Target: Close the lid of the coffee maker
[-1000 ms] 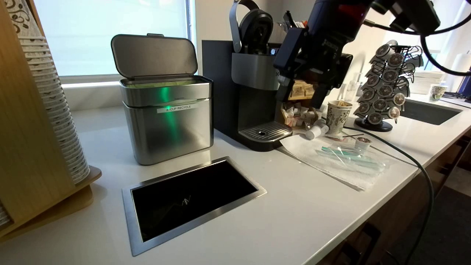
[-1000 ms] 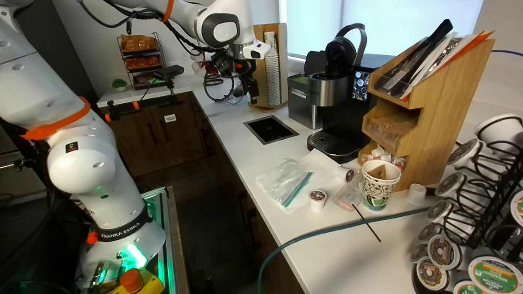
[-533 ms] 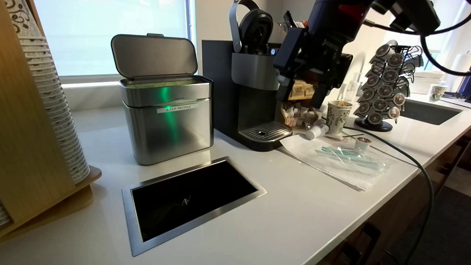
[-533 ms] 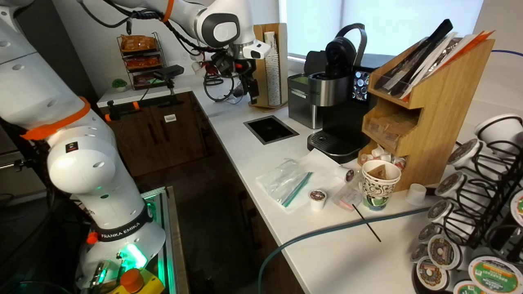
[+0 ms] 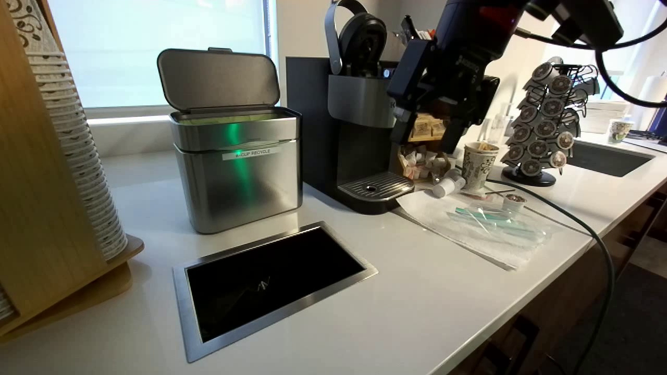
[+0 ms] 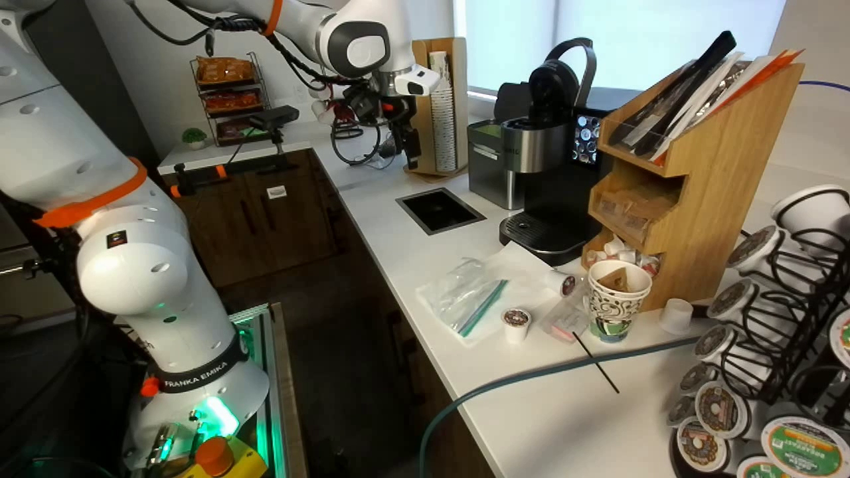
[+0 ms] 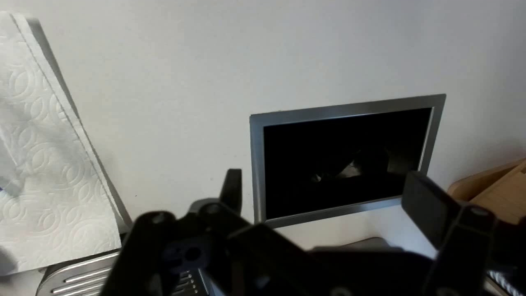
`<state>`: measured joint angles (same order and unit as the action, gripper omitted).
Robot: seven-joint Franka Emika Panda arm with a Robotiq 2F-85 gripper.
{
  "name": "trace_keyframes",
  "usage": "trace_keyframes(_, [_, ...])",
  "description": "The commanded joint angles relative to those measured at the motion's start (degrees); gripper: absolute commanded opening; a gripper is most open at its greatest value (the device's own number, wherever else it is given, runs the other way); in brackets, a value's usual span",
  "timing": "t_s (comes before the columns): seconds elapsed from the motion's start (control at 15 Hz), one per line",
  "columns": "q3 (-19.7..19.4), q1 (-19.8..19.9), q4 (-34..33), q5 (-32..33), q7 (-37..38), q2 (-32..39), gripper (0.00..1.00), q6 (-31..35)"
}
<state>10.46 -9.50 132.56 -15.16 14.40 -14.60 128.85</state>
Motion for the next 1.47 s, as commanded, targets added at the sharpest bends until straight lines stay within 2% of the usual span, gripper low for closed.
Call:
trace_keyframes(0.0, [0.0, 0.0, -0.1, 0.0, 0.0, 0.0, 1.0, -0.1])
trace_keyframes(0.93, [0.0, 0.0, -0.1, 0.0, 0.0, 0.0, 1.0, -0.1])
trace_keyframes(1.4, [2.2, 6.6, -5.1, 21.2, 11.9, 1.4, 1.0, 14.9])
